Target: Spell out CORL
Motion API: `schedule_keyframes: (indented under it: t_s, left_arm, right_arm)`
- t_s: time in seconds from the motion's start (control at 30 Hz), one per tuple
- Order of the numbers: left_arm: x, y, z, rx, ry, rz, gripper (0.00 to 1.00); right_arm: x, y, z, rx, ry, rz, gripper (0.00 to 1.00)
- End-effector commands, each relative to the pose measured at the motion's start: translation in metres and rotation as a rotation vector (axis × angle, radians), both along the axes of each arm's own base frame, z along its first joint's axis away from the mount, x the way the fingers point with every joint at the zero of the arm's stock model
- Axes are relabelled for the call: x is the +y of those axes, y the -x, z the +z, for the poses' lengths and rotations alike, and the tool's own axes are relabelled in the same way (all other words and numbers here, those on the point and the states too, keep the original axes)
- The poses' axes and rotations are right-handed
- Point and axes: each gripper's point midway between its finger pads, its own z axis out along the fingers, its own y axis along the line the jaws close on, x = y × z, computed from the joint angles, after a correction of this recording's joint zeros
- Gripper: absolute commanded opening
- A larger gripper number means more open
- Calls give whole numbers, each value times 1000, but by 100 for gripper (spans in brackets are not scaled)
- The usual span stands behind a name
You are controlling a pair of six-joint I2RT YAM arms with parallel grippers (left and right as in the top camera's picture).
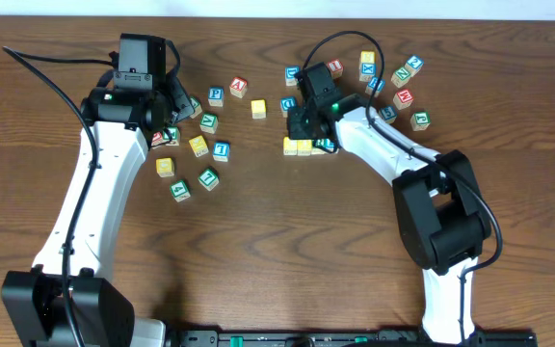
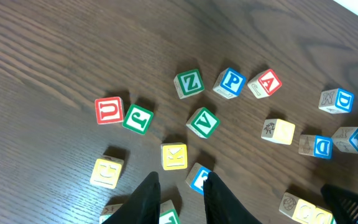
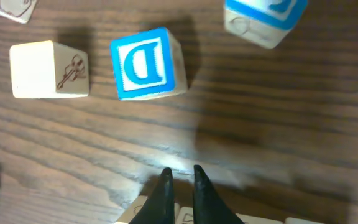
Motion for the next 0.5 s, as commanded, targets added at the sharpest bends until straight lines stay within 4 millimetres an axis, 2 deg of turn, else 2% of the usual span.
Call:
schedule_keyframes:
  t_s: [0.0,0.1,0.47]
  left_arm:
    - [4,1,-4,9,-14,12,25]
    - [4,1,-4,9,-14,12,25]
    - [4,1,-4,10,-14,11,24]
  right_arm:
    - [-15,-9,11,-31,38,-45,7]
    - [-21,-6,7,-18,70,-57,6]
    - [-26,-2,3,-6,91,-63,4]
